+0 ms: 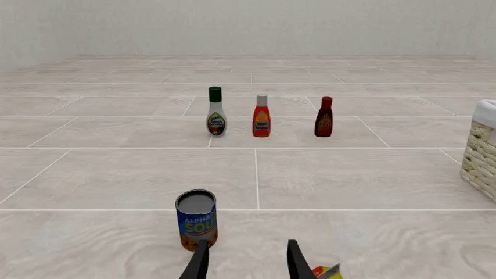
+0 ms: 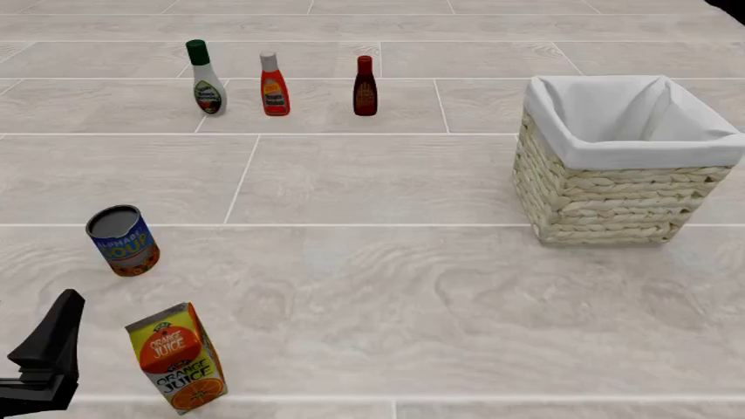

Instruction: Pick the chocolate pudding and place it in the basket.

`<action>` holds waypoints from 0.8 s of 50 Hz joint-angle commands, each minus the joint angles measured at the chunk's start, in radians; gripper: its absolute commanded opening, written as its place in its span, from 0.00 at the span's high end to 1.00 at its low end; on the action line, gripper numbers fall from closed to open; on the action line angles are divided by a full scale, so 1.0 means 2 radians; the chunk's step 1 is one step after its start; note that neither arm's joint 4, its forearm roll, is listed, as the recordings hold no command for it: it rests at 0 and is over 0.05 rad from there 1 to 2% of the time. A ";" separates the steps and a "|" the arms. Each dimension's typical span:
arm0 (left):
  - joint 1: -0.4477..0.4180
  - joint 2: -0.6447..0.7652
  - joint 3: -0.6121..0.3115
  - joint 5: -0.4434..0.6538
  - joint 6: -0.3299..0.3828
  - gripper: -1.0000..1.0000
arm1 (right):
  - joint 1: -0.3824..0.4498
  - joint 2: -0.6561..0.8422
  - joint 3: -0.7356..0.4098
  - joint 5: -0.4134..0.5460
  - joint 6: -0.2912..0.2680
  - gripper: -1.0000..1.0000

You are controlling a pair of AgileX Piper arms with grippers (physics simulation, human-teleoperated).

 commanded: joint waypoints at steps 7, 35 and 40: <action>0.000 0.000 0.000 0.000 0.000 0.00 | -0.038 -0.016 0.022 0.001 -0.016 1.00; 0.000 0.000 0.000 0.000 0.000 0.00 | -0.065 0.015 -0.011 0.050 -0.042 1.00; 0.000 0.000 0.000 0.000 0.000 0.00 | -0.067 0.019 -0.017 0.056 -0.043 1.00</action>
